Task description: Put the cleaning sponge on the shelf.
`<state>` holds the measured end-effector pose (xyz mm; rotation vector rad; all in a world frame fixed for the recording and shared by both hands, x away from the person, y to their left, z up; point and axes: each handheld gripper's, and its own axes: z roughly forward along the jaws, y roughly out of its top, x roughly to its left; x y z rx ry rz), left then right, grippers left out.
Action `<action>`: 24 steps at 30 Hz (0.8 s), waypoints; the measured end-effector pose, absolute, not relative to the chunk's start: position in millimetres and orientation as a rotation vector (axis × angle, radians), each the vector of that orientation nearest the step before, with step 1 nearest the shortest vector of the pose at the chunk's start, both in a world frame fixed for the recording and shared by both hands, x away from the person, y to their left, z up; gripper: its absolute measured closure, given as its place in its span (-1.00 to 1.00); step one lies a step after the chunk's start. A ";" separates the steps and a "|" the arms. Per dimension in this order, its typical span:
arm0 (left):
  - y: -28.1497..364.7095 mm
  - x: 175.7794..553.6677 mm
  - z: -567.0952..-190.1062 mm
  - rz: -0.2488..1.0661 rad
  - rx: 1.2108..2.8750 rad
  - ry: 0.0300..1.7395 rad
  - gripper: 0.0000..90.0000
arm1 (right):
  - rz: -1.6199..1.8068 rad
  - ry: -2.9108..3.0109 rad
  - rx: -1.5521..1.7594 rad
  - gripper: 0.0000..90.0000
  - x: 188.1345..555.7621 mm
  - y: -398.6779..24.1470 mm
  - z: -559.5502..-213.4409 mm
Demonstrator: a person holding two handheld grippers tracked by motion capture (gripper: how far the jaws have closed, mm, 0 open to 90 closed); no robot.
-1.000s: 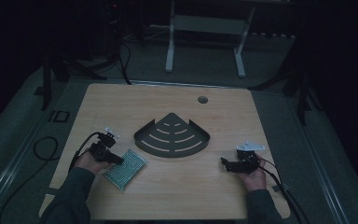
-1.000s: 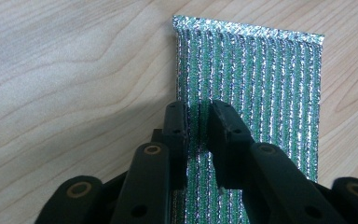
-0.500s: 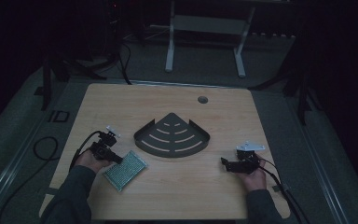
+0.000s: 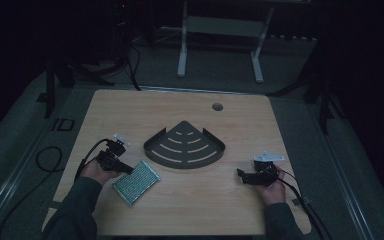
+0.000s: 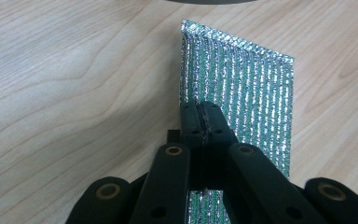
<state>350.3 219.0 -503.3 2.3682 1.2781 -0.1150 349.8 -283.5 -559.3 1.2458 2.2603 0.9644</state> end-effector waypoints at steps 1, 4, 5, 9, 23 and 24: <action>218.5 350.4 -501.9 -0.113 2.369 1.277 1.00 | 0.965 2.260 1.246 -0.65 349.8 -283.5 -559.3; 218.2 350.7 -497.2 -0.095 2.368 1.271 1.00 | 0.965 2.260 1.246 -0.65 349.8 -283.5 -559.3; 218.5 350.9 -494.9 -0.089 2.369 1.269 1.00 | 0.964 2.261 1.245 -0.65 349.8 -283.5 -559.3; 219.8 351.2 -488.2 -0.063 2.359 1.273 1.00 | 0.964 2.260 1.245 -0.65 349.8 -283.5 -559.3; 222.3 356.0 -466.6 -0.027 2.354 1.243 1.00 | 0.965 2.260 1.246 -0.65 349.8 -283.5 -559.3; 222.0 356.3 -465.2 -0.029 2.355 1.236 1.00 | 0.965 2.260 1.245 -0.65 349.8 -283.5 -559.3</action>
